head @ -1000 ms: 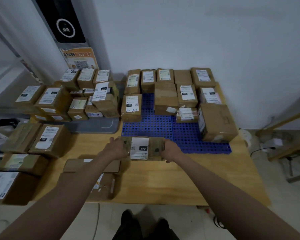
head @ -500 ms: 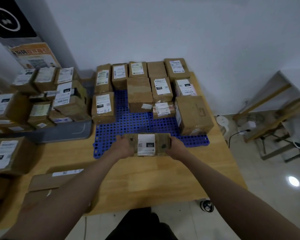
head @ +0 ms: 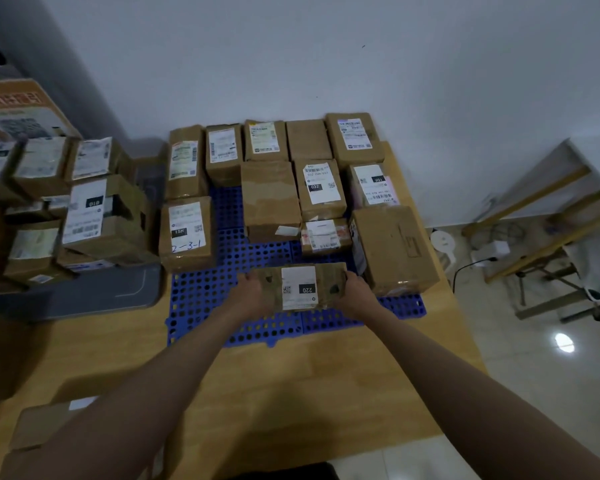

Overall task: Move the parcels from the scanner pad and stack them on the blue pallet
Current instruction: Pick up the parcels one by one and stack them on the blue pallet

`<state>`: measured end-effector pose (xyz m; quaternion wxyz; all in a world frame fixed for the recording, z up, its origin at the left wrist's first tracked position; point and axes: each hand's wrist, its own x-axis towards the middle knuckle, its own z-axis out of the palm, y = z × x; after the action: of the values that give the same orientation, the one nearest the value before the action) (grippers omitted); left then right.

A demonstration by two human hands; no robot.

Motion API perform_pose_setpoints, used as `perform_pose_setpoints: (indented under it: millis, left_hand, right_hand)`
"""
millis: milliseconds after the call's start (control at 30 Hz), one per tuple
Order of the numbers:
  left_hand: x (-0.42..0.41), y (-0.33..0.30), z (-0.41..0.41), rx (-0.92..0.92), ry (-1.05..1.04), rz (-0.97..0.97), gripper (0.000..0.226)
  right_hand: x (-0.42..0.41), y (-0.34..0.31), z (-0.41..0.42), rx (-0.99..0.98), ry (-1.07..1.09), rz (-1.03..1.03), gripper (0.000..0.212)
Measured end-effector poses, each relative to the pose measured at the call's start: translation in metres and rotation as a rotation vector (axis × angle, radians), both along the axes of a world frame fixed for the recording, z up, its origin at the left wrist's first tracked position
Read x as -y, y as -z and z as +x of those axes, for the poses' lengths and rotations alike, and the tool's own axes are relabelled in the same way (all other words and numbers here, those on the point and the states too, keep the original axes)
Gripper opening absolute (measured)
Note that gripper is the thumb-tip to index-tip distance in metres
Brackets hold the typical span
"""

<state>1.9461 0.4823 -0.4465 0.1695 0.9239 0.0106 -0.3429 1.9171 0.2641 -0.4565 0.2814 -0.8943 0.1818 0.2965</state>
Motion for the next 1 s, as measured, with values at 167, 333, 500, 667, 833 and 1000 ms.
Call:
perform_pose_setpoints:
  millis: [167,333,500,667,833,1000]
  left_hand:
    - [0.005,0.016,0.014,-0.004,0.0,-0.013,0.092]
    - [0.008,0.027,0.022,-0.004,-0.003,-0.051,0.097]
    - [0.011,0.033,0.034,-0.02,-0.061,-0.152,0.089]
    - [0.011,0.034,0.035,-0.011,-0.096,-0.192,0.083]
    - [0.009,0.022,0.035,-0.046,-0.062,-0.315,0.099]
    - [0.006,0.012,0.032,-0.036,-0.009,-0.358,0.102]
  right_hand:
    - [0.001,0.011,0.017,-0.05,-0.001,-0.054,0.078]
    - [0.002,0.015,0.029,-0.062,-0.009,-0.06,0.078]
    - [0.003,0.014,0.04,-0.044,-0.003,-0.054,0.083]
    - [-0.004,0.016,0.045,-0.079,-0.079,-0.143,0.077]
    - [-0.013,0.013,0.044,-0.098,-0.148,-0.171,0.062]
    - [-0.015,-0.001,0.038,-0.059,-0.241,-0.138,0.038]
